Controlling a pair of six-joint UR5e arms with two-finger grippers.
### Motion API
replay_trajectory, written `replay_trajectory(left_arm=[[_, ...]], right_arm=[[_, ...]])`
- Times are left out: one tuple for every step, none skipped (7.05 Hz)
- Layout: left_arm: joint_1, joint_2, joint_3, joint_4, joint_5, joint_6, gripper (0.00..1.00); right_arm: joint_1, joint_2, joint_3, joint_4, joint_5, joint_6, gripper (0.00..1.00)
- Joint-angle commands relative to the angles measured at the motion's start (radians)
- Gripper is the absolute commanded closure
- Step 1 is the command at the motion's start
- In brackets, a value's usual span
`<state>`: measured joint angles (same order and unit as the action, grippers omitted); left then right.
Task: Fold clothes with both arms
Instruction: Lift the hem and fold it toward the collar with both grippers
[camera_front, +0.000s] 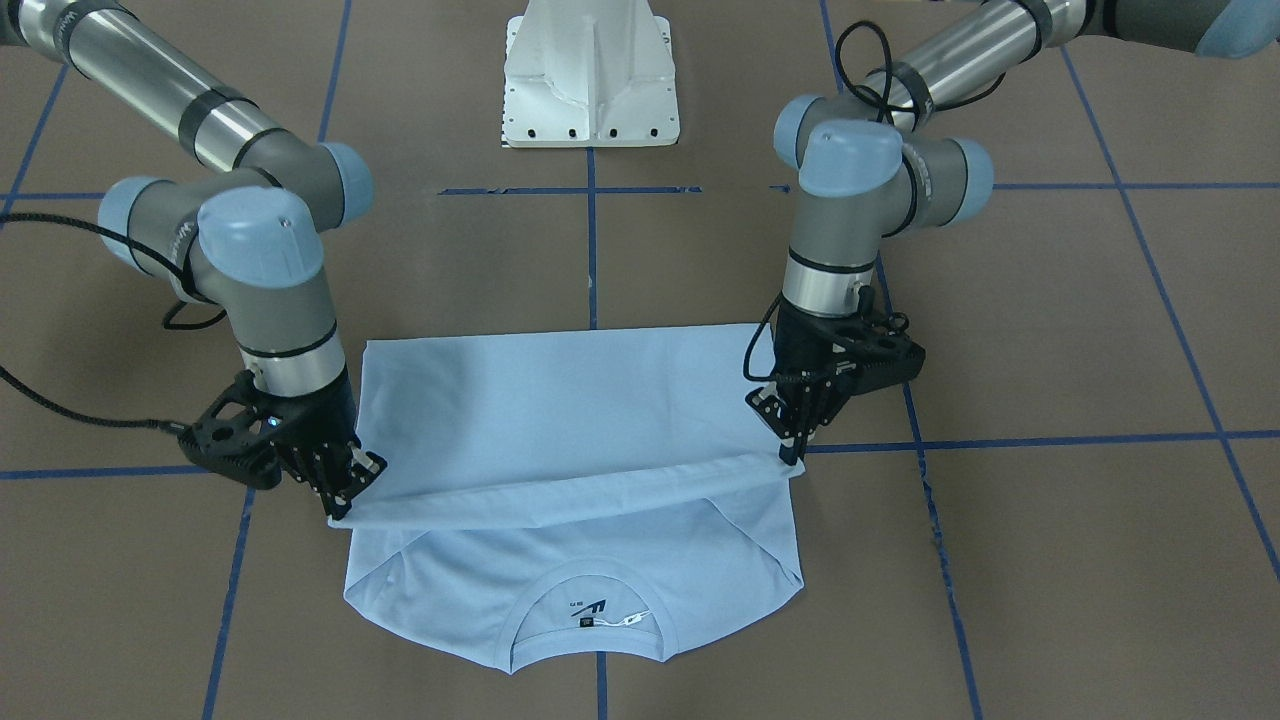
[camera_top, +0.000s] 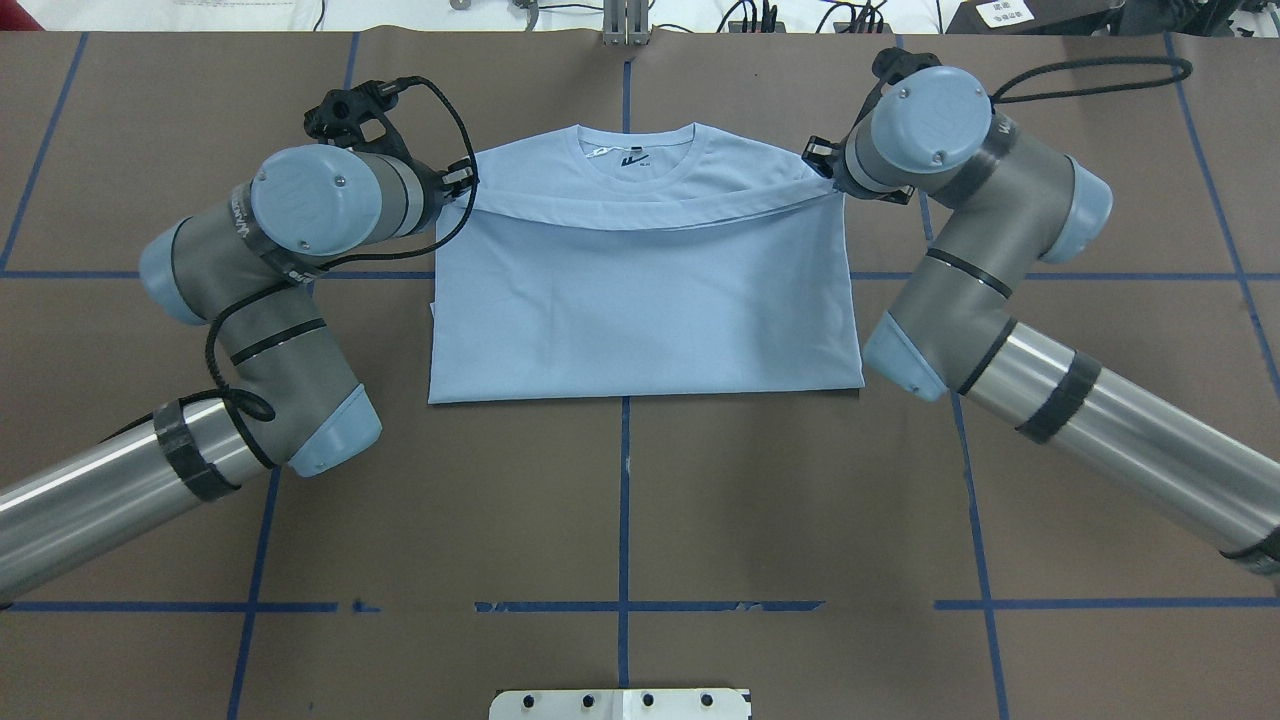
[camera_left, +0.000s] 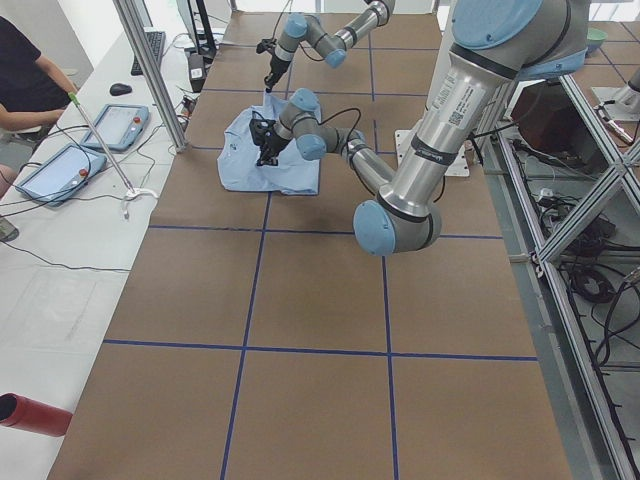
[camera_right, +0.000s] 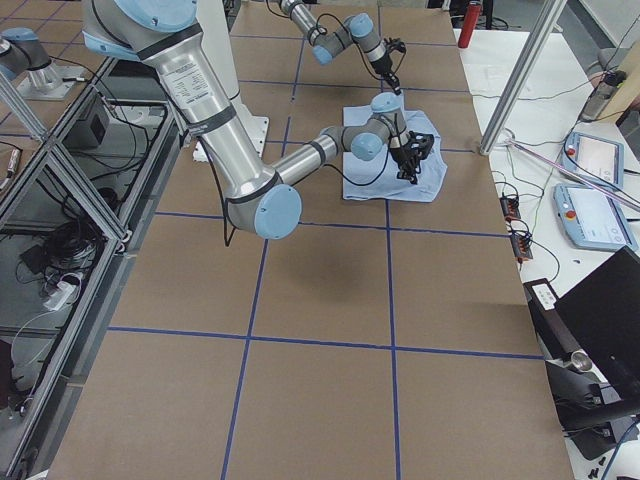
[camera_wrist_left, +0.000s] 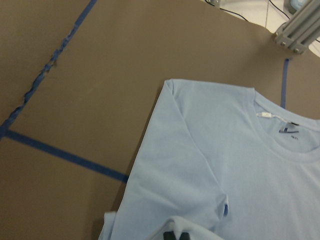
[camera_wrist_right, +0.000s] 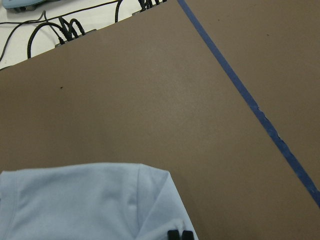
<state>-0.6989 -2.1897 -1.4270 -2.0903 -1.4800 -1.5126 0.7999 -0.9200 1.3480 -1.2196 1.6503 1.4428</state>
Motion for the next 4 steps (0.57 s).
replay_trajectory(left_arm=[[-0.023,-0.047,0.143,-0.086,0.040,0.051,1.00],[-0.024,-0.048,0.178,-0.118,0.040,0.066,1.00],[-0.024,-0.050,0.219,-0.173,0.040,0.074,1.00],[-0.024,-0.051,0.224,-0.177,0.040,0.087,0.95]], right_arm=[[0.013,0.082,-0.159,0.066,-0.004,-0.015,1.00],[0.018,0.113,-0.228,0.089,-0.004,-0.016,1.00],[0.019,0.130,-0.269,0.132,-0.003,-0.015,1.00],[0.021,0.132,-0.277,0.133,-0.003,-0.015,1.00]])
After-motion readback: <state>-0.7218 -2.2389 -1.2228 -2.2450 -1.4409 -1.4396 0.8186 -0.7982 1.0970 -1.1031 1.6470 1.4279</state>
